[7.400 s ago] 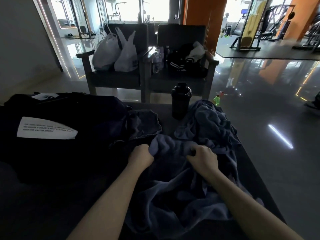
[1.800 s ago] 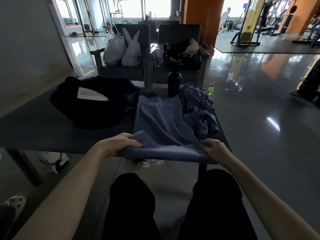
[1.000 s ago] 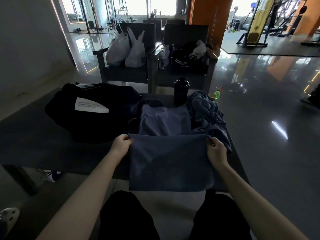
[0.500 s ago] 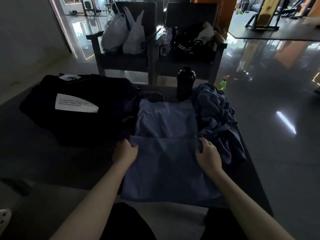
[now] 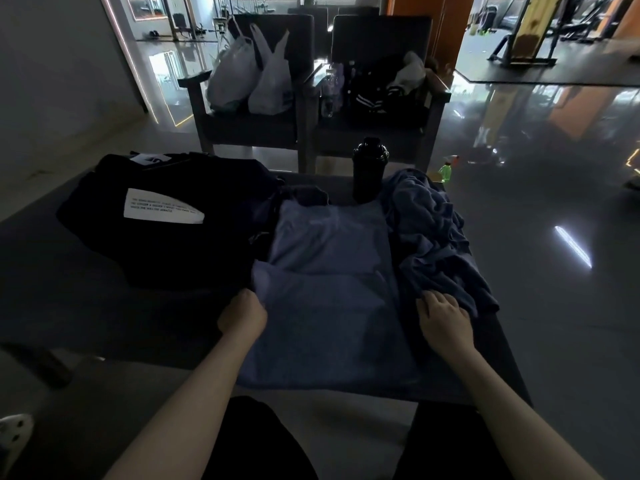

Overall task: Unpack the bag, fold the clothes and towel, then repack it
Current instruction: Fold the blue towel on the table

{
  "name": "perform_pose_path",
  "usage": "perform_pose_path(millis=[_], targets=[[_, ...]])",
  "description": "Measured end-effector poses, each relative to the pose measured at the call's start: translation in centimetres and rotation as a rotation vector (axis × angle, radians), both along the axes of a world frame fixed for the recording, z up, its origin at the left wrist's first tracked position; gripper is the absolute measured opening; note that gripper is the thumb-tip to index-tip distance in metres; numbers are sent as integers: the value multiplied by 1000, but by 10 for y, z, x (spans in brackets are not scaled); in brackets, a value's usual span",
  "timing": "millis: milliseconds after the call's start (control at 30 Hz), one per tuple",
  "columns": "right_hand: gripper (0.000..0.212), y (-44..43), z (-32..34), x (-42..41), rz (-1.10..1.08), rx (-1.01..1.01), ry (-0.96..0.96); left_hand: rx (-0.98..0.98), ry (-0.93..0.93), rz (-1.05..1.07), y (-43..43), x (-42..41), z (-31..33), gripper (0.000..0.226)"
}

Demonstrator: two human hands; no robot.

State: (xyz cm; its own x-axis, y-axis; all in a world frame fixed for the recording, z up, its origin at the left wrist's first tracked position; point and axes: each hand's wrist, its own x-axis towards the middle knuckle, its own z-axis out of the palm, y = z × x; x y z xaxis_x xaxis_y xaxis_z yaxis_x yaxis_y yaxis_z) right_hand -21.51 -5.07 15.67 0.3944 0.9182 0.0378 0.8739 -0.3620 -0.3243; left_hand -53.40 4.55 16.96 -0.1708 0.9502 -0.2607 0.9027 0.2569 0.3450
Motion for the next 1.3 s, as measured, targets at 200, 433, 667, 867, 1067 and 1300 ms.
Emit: perform_pose_path(millis=[200, 433, 667, 867, 1067, 1300], targets=[[40, -5, 6, -11, 98, 167, -102, 1, -107, -11, -1, -5, -6, 40], [25, -11, -6, -52, 188, 116, 22, 47, -105, -79, -6, -14, -3, 41], [30, 31, 14, -57, -138, -45, 411, 89, -161, -107, -6, -10, 2, 32], [20, 33, 12, -54, -162, 44, 315, 76, -157, -126, -2, -12, -1, 32], [11, 30, 18, -53, -155, 30, 284, 71, -178, -83, -1, -18, -4, 22], [21, 34, 15, -46, -187, 62, 258, 65, -131, -55, 7, -13, -3, 44]])
